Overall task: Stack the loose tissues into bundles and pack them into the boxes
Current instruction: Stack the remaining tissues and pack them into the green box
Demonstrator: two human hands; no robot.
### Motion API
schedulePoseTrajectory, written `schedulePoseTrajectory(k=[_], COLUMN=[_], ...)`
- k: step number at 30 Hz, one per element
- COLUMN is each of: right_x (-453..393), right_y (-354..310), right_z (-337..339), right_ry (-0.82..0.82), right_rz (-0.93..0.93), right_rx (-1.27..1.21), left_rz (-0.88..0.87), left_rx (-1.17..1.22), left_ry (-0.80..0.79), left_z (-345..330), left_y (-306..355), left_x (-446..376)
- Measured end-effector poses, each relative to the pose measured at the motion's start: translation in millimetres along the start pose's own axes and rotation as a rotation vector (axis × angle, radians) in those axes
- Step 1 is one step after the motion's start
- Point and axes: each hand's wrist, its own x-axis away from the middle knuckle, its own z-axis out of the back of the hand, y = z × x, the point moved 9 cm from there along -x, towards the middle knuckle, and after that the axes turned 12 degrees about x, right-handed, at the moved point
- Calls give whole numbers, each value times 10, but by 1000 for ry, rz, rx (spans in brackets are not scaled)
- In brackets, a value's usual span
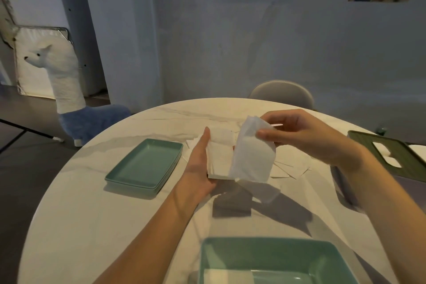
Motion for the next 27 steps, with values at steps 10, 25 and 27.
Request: schedulePoseTrajectory(k=[10,25,27], right_x=[-133,-1,-62], right_y=[286,832,768], right_z=[-51,-624,-622], right_ry=[301,-302,-159], right_rz=[-82,-198,-139], right_rx=[432,761,815], left_rz=[120,-46,-45], left_rx=[-154,89,88], left_ry=[-63,138,143], left_z=[-205,130,130], left_y=[-261,187,183], left_x=[165,149,152])
